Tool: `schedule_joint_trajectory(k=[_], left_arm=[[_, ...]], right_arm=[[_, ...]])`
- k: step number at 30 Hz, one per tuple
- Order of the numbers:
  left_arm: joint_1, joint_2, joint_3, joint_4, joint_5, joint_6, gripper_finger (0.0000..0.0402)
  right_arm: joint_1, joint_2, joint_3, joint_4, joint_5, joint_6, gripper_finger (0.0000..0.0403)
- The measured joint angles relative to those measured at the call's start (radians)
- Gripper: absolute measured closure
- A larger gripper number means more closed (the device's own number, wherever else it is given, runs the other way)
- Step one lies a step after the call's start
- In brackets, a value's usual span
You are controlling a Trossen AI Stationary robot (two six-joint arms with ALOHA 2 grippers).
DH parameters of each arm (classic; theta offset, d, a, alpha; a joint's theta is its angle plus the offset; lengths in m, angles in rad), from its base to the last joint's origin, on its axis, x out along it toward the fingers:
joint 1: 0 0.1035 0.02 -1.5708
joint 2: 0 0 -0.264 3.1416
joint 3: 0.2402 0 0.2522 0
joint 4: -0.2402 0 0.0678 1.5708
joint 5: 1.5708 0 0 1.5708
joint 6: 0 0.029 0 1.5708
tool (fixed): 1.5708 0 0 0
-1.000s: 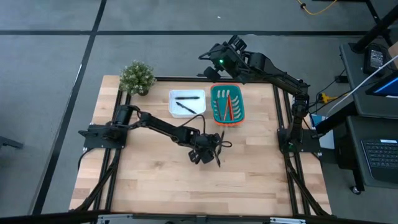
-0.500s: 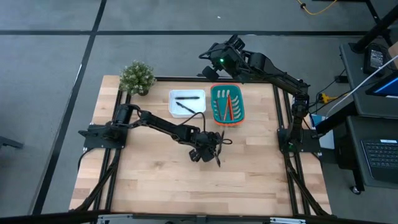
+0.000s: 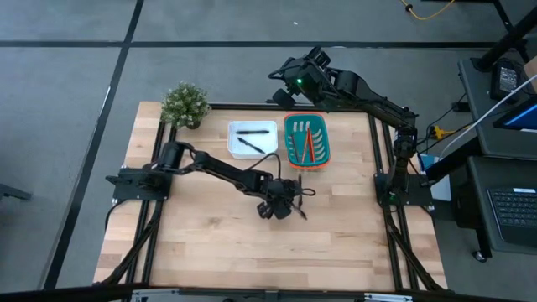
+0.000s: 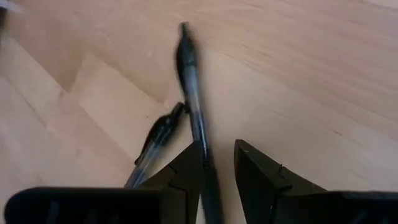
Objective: Sort pens & pencils
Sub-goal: Put the left black ballpen into the white bin
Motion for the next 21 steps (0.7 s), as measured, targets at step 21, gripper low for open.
schedule_joint_trajectory(k=[21], left_arm=[[0.038,0.018,0.059,-0.069,0.078,-0.224,0.0316]], right_arm=[[0.0,0.0,0.0,0.01,0.0,-0.016,0.0327]])
